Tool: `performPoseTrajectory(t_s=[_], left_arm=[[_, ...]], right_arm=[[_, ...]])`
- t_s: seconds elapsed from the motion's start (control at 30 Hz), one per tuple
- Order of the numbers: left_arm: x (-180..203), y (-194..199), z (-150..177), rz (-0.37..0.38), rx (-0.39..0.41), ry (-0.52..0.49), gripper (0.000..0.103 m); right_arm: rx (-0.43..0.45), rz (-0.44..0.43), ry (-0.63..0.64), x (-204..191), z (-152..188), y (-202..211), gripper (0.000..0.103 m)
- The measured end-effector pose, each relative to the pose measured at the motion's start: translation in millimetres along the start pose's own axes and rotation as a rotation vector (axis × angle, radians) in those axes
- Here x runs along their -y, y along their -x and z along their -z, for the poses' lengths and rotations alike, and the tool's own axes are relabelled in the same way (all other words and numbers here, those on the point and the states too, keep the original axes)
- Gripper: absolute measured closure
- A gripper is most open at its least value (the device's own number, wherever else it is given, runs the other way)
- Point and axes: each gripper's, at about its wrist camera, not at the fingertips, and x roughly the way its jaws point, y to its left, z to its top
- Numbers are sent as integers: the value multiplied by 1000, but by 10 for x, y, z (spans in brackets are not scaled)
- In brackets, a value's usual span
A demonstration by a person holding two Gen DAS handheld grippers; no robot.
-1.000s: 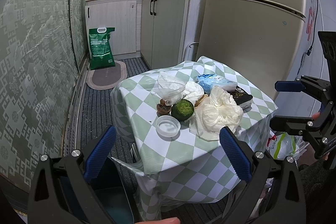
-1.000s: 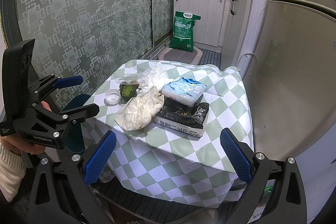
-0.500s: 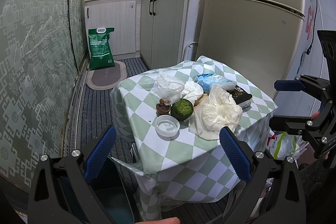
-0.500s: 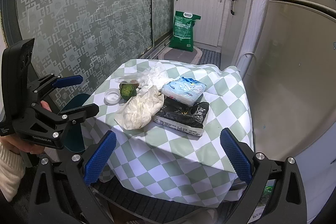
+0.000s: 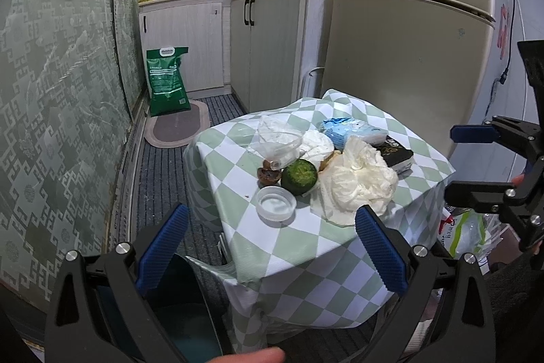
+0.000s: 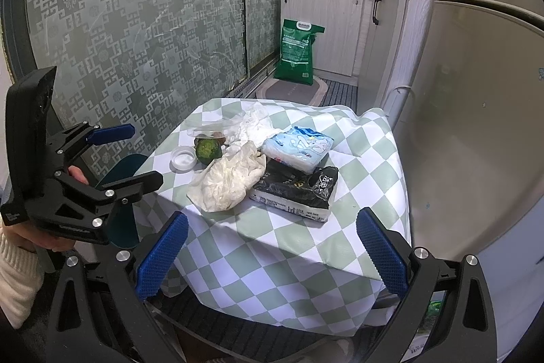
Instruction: Collect trash
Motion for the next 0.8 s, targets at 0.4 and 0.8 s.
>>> performPoseTrajectory(t_s=[0.4,0.8], left_arm=[[-112,29,-31,48,52,33,7],[-65,-145,-208,96,9,-29,43]], right_arm=[[42,-10,4,15,4,120,3],[38,-69,-4,6,-20,184,30]])
